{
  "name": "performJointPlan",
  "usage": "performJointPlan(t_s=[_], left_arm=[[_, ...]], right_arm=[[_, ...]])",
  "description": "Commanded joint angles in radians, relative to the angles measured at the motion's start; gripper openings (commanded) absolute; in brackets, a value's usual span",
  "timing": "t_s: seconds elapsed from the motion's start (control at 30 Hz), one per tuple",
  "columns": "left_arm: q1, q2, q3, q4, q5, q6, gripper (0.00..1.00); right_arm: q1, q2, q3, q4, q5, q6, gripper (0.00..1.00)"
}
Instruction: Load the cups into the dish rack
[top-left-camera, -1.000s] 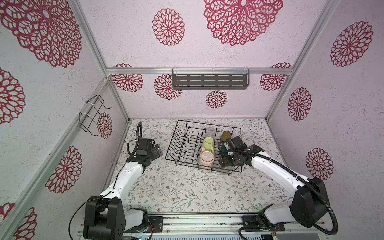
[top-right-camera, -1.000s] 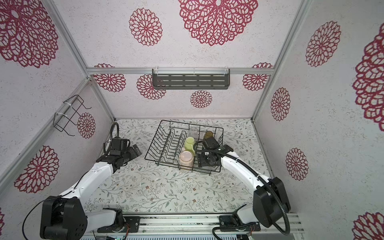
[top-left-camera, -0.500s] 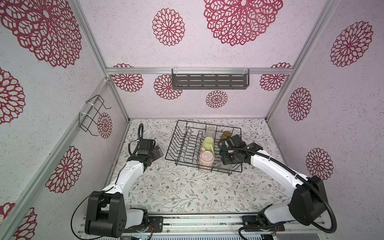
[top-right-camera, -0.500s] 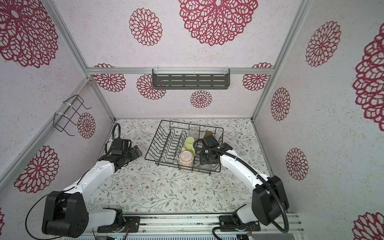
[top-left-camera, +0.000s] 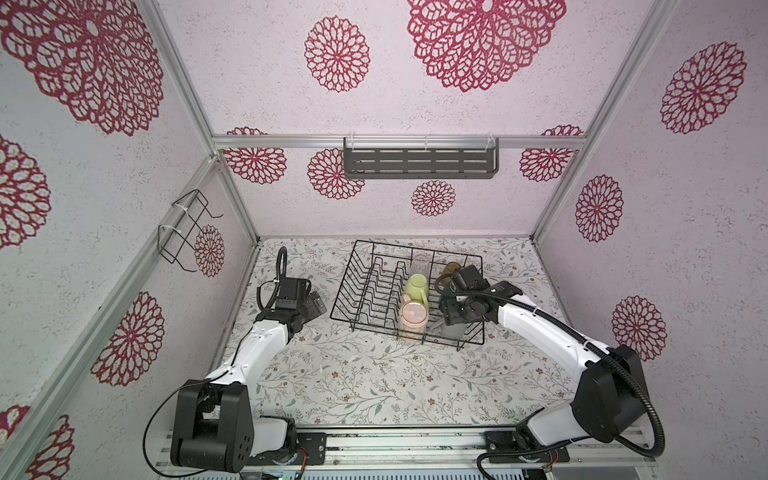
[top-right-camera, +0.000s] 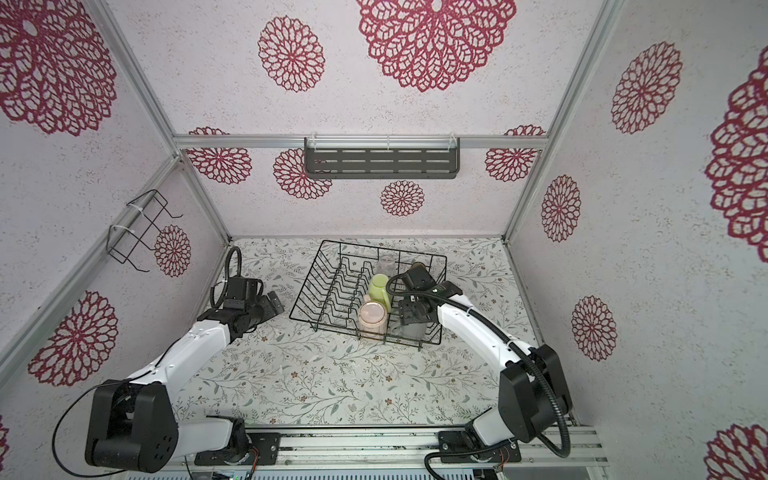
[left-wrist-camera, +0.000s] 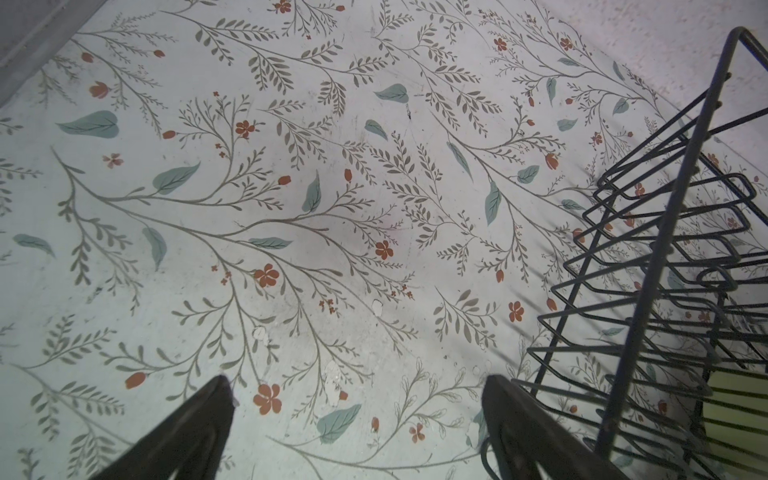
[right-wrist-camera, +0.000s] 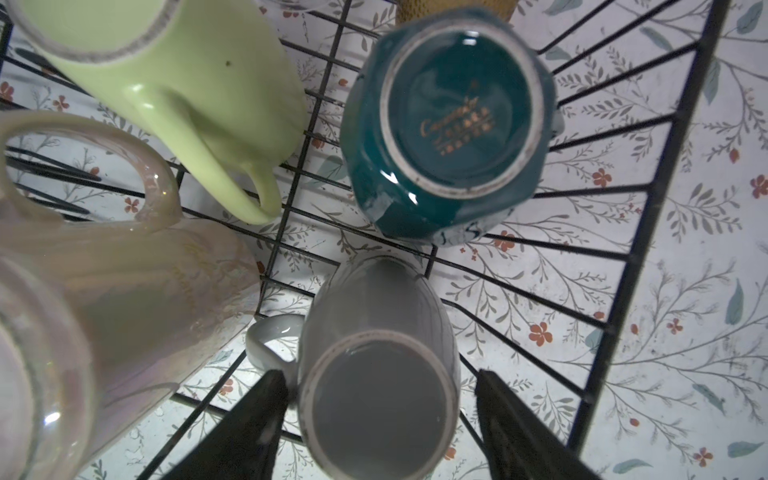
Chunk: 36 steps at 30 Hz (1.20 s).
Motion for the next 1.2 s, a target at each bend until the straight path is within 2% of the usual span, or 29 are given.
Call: performJointPlan(t_s=[0.0,0.27,0.4,0.5,0.7,0.83,0.87,0.9,1.0,1.07,1.17], left_arm=[[0.008,0.017,0.032,0.018,-0.015,0.013,0.97],[0.008,0.024,0.067,0.003,0.025,0.046,0.97],[0.008,0.019,0.080,0.000,0.045,0.062,0.97],[0.007,0.021,0.086,-0.006,0.030,0.067,0.97],[0.008,0.008,0.088,0.020,0.025,0.097,0.97],[0.015,-0.012,0.087,0.026,-0.033,0.091,0.97],[0.020,-0.007,0.097,0.009,-0.052,0.084,0.97],[0.024,0.001,0.107,-0.012,-0.077,0.074,0.97],[0.036,0.031,0.134,-0.054,-0.162,0.057,0.97],[0.036,0.039,0.119,-0.011,-0.178,0.102,0.97],[0.036,0.053,0.084,0.083,-0.208,0.152,0.97]], right_arm=[[-0.005,-0.034,0.019,-0.027,0.022,-0.007,0.79],[-0.013,-0.159,0.018,0.008,0.059,0.009,0.87],[-0.063,-0.261,-0.025,0.098,0.104,0.021,0.88],[-0.144,-0.353,-0.099,0.219,0.105,0.053,0.88],[-0.385,-0.471,-0.302,0.467,0.054,0.183,0.90],[-0.520,-0.492,-0.415,0.597,0.074,0.236,0.93],[-0.544,-0.494,-0.447,0.631,0.096,0.254,0.99],[-0.556,-0.499,-0.477,0.656,0.141,0.269,0.99],[-0.561,-0.524,-0.608,0.809,0.280,0.192,0.99],[-0.561,-0.537,-0.709,0.957,0.357,0.119,0.99],[-0.564,-0.527,-0.842,1.207,0.359,-0.017,0.99]])
